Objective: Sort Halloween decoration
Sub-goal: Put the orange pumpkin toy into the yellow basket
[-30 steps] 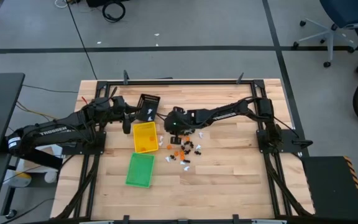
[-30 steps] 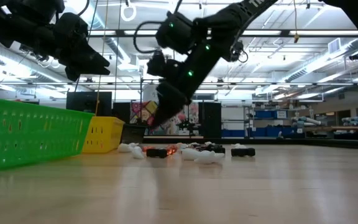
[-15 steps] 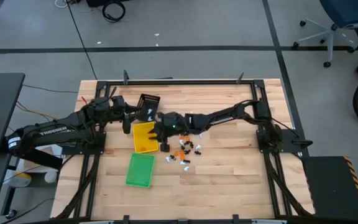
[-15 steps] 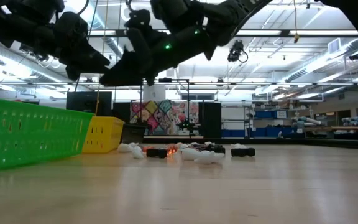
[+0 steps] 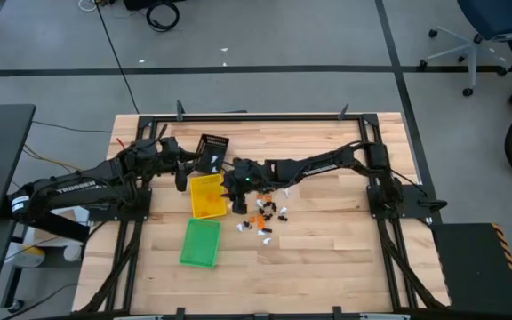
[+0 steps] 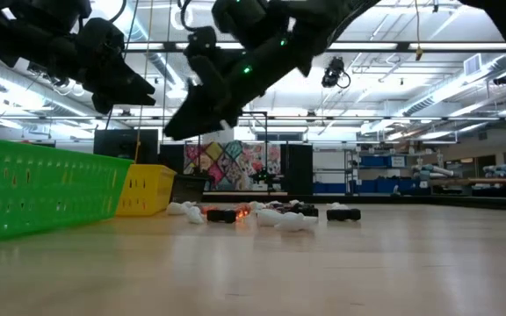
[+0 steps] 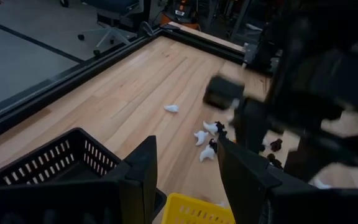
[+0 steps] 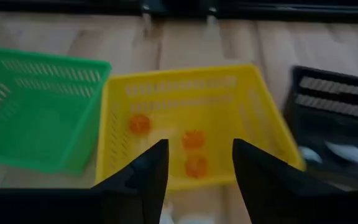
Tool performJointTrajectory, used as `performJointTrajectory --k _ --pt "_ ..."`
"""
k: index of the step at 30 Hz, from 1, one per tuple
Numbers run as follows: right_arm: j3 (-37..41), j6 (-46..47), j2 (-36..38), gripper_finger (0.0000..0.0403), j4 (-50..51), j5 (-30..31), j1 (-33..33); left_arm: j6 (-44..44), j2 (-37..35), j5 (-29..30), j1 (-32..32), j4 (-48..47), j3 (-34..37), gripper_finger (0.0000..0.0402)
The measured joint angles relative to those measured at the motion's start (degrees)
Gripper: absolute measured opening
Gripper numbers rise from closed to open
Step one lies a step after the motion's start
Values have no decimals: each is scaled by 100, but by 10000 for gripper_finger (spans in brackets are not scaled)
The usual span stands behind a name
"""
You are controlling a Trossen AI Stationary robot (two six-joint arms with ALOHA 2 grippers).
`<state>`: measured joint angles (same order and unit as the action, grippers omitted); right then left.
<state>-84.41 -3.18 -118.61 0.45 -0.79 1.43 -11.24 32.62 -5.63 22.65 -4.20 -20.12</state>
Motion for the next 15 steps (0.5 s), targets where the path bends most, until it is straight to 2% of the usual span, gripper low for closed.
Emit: performJointTrajectory --k 6,12,15 --pt "86 74 57 179 1025 28 -293 4 0 0 0 -21 0 142" --pt "807 205 48 184 518 417 -512 2 0 2 0 17 0 142" --pt "1104 324 50 186 30 414 -474 2 0 2 0 20 0 142"
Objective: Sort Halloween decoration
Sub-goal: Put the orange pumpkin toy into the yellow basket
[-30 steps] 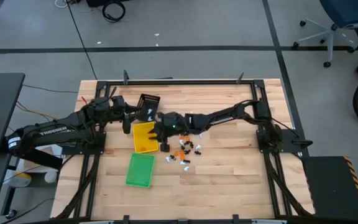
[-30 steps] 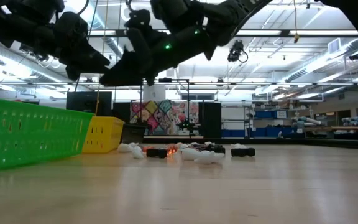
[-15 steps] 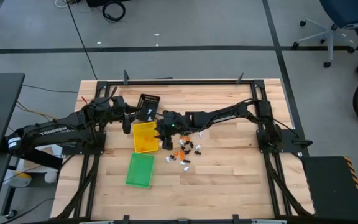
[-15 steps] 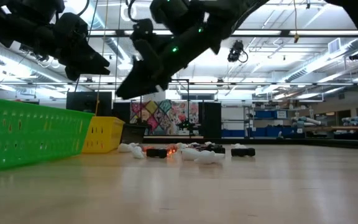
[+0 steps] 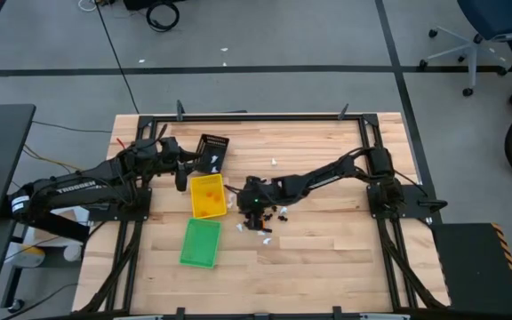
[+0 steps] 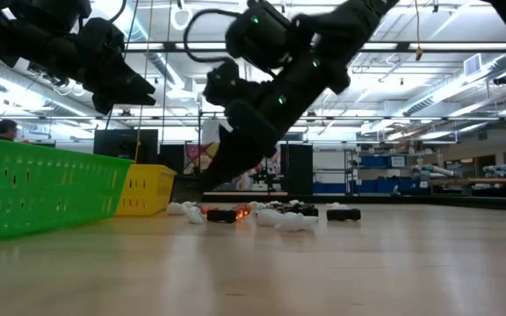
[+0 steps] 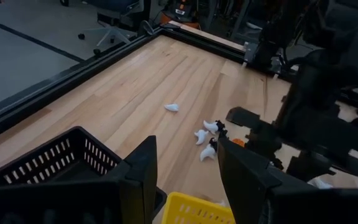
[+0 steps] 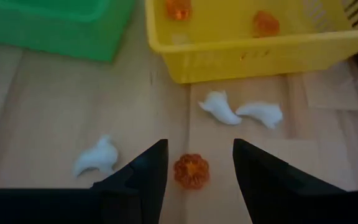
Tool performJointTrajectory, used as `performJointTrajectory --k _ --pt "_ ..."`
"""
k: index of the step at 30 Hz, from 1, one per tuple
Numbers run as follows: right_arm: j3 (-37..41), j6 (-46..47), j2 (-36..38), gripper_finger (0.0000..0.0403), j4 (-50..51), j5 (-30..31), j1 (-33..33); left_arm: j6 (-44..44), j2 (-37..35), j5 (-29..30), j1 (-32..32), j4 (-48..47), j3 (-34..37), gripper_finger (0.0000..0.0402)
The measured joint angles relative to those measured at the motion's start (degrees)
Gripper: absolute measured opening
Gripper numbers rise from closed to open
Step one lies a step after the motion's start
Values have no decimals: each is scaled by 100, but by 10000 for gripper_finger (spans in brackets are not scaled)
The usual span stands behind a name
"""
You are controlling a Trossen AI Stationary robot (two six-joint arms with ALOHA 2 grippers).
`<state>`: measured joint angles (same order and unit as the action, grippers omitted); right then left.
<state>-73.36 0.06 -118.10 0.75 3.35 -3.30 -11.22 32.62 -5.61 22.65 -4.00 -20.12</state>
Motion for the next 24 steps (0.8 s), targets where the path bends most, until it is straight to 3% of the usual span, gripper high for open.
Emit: performJointTrajectory --k 10,24 --pt "798 -44 0 186 -1144 -13 6 -22 0 0 0 37 0 142" --pt "922 -20 0 185 -1528 131 -1 -22 0 0 0 38 0 142"
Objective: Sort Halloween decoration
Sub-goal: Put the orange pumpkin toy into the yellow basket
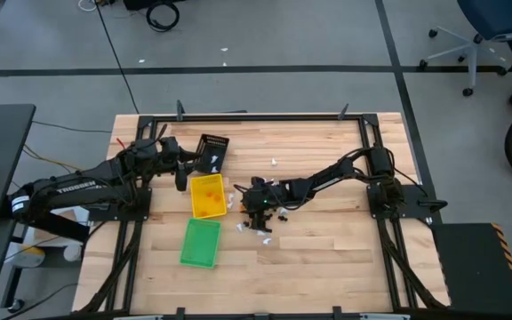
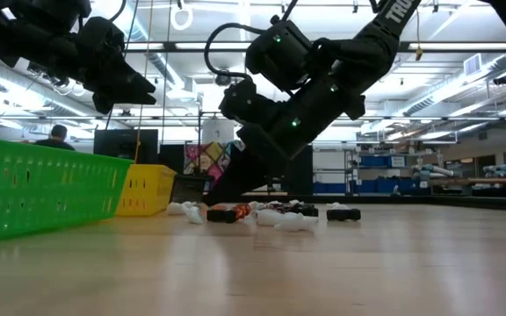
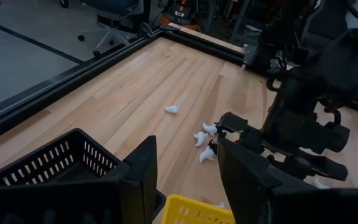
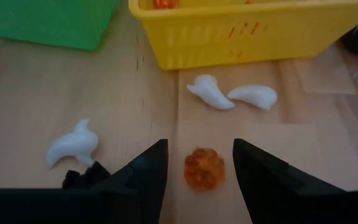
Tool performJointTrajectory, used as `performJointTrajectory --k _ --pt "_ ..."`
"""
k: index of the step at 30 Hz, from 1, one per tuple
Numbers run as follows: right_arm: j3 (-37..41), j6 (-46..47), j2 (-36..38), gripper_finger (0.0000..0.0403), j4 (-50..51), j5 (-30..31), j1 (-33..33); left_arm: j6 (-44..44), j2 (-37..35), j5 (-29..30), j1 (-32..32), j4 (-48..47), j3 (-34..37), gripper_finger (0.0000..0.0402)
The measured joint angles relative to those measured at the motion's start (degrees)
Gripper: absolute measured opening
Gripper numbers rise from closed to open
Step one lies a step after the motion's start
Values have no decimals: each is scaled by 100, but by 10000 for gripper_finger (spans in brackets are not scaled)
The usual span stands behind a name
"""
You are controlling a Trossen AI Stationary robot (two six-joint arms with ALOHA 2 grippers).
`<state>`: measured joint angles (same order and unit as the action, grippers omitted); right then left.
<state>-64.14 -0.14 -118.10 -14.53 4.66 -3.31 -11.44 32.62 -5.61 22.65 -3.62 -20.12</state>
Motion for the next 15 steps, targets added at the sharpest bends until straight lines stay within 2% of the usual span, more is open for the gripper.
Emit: performJointTrajectory --k 15 --pt "-26 203 -297 183 -136 -46 9 -86 0 0 -2 90 0 142"
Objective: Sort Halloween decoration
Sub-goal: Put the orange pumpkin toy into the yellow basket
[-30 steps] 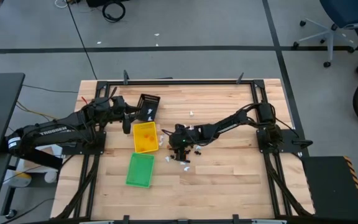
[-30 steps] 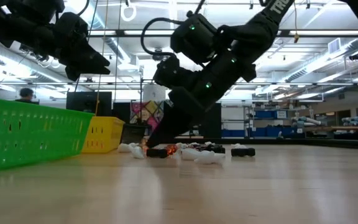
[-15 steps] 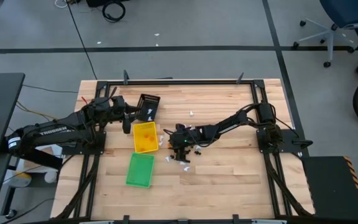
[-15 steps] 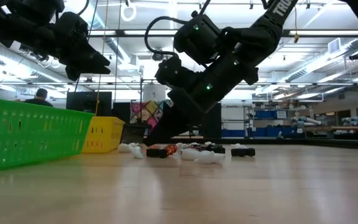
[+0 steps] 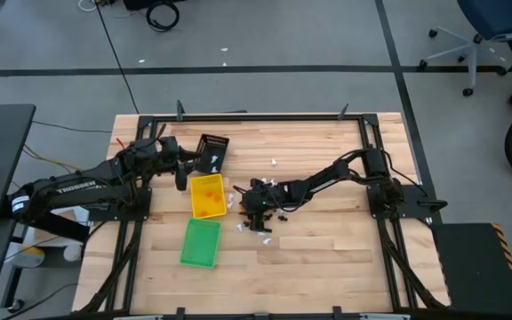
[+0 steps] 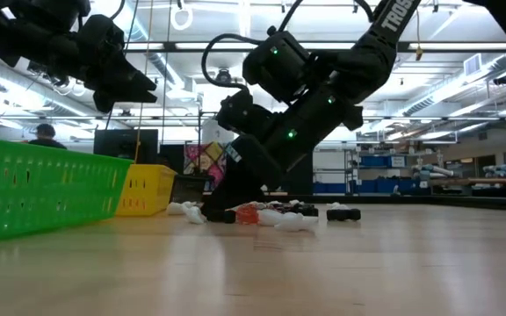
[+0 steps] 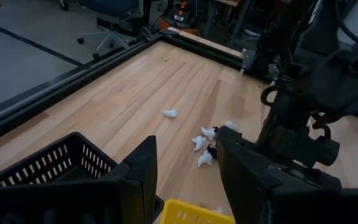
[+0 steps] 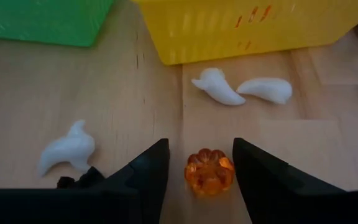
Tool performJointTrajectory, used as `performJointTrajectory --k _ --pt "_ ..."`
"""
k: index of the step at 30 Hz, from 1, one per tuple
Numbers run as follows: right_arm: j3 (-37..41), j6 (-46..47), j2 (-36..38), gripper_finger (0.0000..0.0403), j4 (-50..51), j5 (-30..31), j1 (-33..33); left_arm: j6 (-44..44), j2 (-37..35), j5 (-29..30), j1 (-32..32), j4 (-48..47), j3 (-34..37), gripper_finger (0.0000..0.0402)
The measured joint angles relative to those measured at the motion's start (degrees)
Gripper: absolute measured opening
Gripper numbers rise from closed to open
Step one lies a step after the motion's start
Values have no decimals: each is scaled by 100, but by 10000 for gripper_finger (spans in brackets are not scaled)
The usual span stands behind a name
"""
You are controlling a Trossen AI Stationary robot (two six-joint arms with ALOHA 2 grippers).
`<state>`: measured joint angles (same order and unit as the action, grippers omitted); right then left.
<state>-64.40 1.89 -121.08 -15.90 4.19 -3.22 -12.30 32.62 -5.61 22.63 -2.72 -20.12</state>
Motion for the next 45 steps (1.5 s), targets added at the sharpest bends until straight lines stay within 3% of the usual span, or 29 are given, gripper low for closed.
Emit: performJointTrajectory --k 12,22,30,34,41,45 --pt "2 72 -2 102 -15 4 63 -37 0 -63 -35 47 -196 142" --pt "27 -11 153 105 143 80 79 -61 -4 -590 -37 1161 -203 142" --pt "-428 -63 201 98 627 89 79 6 -17 -653 -37 1174 -203 142" --pt "-926 -184 210 86 1031 89 79 457 -132 -755 -37 774 -271 142" --pt "-1787 -528 212 78 1994 369 74 998 -206 -162 -37 -725 -851 142" --pt "-2072 -736 219 78 2161 375 78 1019 -205 -155 -37 -891 -937 142"
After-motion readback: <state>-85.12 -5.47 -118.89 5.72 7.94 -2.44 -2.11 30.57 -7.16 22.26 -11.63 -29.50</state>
